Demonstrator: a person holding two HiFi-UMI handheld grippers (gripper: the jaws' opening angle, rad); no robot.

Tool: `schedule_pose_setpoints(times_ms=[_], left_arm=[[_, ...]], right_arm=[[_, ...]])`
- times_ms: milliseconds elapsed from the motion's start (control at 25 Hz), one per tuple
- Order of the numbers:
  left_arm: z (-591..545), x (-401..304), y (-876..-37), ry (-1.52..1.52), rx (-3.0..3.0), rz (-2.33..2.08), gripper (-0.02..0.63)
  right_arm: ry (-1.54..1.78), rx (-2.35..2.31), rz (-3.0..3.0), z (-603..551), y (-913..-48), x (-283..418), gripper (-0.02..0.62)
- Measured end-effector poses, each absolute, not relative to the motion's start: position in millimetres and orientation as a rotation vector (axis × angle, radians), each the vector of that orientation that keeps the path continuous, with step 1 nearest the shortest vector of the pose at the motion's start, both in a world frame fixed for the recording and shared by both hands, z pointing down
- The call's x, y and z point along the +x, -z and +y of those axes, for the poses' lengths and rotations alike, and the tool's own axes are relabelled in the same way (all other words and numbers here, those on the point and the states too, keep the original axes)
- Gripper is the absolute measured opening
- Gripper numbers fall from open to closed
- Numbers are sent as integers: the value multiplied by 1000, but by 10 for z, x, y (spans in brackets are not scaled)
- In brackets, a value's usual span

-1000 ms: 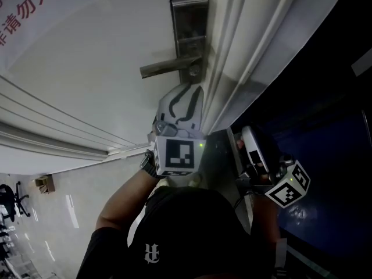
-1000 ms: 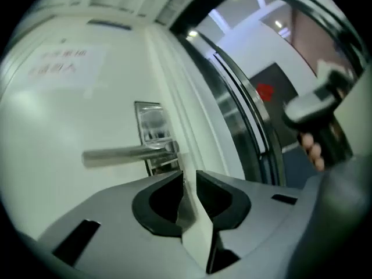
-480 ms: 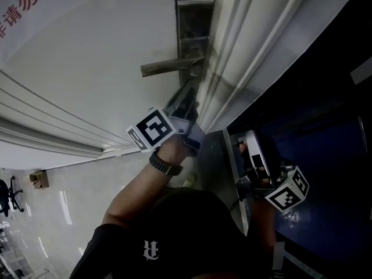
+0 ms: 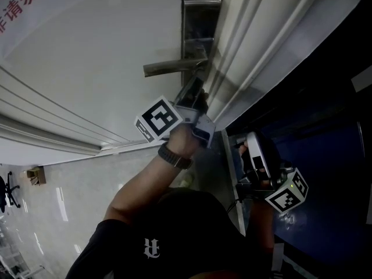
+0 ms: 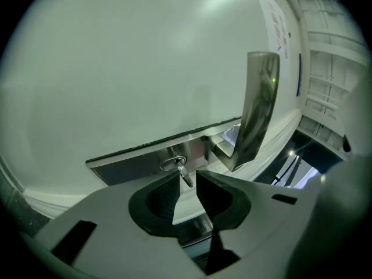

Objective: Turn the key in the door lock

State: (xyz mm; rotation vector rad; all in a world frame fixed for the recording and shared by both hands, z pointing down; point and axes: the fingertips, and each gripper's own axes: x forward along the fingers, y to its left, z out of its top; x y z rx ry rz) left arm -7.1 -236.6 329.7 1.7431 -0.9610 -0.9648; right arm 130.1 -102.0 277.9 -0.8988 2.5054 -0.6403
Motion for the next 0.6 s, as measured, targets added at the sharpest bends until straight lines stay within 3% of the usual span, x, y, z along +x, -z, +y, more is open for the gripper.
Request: schedule_pose_setpoints(times_ms=[360, 600], left_arm=[[-2436, -54, -3315, 1036, 1691, -892, 48], [-2439, -49, -3301, 914, 1766, -991, 46]], right_arm=[[660, -911, 2501, -1074, -2825, 1322, 15], [665, -910, 2502, -1085, -2838, 1304, 15]])
